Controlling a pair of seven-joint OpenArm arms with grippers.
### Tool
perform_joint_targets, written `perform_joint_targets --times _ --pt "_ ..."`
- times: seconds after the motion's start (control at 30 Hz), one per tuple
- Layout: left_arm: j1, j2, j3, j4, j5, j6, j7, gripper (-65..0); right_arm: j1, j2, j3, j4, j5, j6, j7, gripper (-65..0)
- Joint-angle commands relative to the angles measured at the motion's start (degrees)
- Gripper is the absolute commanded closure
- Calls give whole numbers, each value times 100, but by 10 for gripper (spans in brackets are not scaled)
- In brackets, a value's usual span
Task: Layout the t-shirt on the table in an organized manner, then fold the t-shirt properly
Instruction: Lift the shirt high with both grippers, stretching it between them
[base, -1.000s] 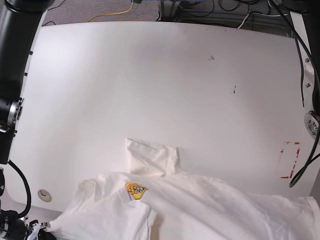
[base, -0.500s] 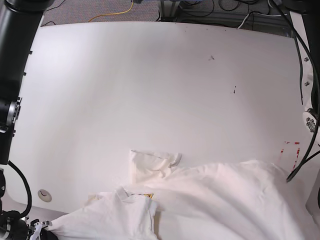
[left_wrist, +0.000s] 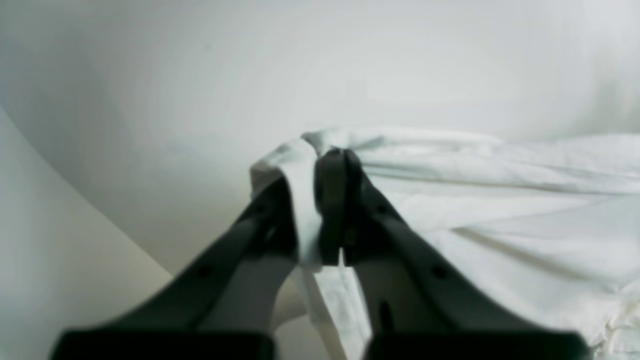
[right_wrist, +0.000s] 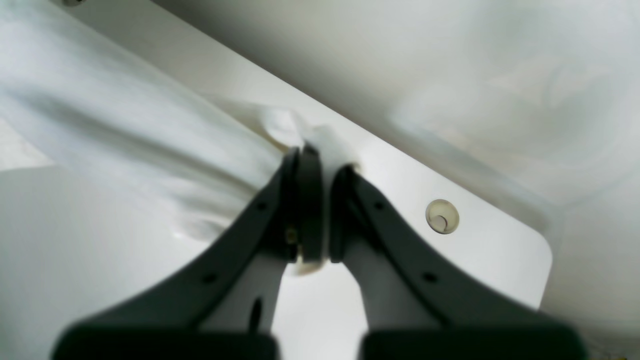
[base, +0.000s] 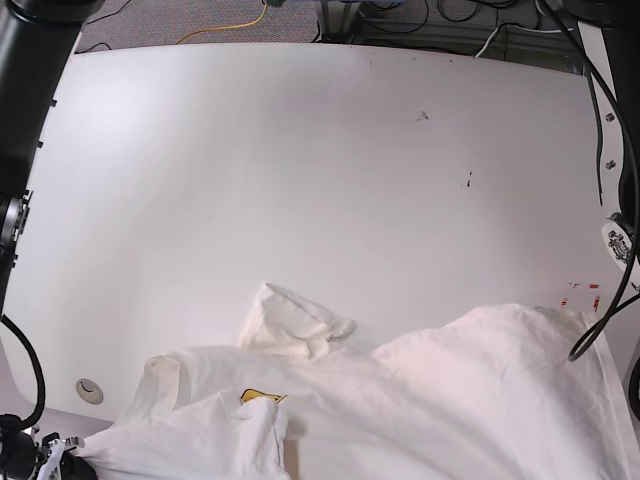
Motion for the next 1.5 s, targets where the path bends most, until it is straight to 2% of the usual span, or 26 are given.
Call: perform_joint_targets --times 0.0,0.27,0.43,0.57,0.7,1.47 --pt "-29 49 -15 146 -12 33 -159 0 249 187 62 386 -6 -10 150 0" --pt "455 313 12 524 -12 33 -159 0 249 512 80 1608 -15 -10 141 0" --pt "516 532 12 674 -12 24 -159 0 249 679 80 1635 20 -10 141 0" --pt "525 567 20 700 -12 24 -159 0 249 679 62 1635 3 -10 141 0" --pt "464 761 20 700 -12 24 -159 0 249 705 53 1635 3 -10 141 0" --pt "-468 796 20 700 -21 33 -141 0 249 793 -333 1643 20 -10 132 0"
